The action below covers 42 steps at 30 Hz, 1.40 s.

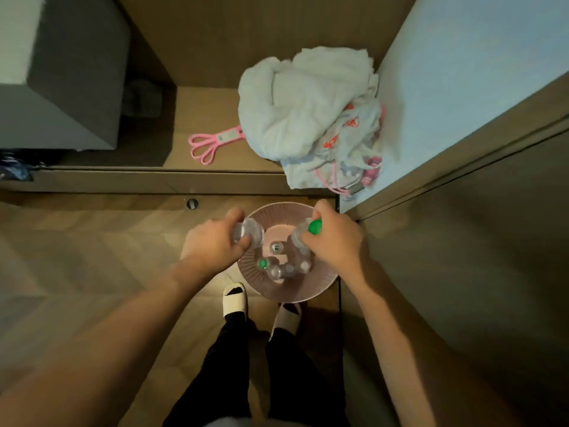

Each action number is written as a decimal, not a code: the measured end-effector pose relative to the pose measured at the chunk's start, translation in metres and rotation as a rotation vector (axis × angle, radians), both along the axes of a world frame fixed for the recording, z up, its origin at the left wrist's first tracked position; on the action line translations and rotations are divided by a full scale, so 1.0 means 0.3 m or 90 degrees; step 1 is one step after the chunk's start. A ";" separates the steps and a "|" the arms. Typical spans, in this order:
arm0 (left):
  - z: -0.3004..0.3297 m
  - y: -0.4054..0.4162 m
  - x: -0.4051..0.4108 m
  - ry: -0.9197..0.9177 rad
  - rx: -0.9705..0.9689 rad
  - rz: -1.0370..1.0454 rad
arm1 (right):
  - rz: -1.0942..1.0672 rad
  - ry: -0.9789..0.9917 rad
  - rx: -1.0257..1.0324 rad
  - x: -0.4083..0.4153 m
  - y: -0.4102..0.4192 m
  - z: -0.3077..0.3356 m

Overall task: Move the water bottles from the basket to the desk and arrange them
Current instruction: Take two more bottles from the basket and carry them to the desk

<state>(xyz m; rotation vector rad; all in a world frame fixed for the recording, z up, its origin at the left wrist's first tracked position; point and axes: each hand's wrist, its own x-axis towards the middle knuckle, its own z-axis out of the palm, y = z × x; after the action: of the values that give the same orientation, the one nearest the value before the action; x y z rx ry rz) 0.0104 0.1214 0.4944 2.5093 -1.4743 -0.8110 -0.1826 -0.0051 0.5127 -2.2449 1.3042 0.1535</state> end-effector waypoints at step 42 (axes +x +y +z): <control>0.680 1.598 1.296 -0.222 -0.511 0.839 | 0.636 -0.118 -0.015 2.011 1.308 0.659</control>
<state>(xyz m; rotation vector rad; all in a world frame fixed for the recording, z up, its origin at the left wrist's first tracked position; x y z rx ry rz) 0.3993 0.6010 0.6985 2.2314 0.1064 0.3827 0.4207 0.3874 0.7105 -2.6440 0.0036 0.2688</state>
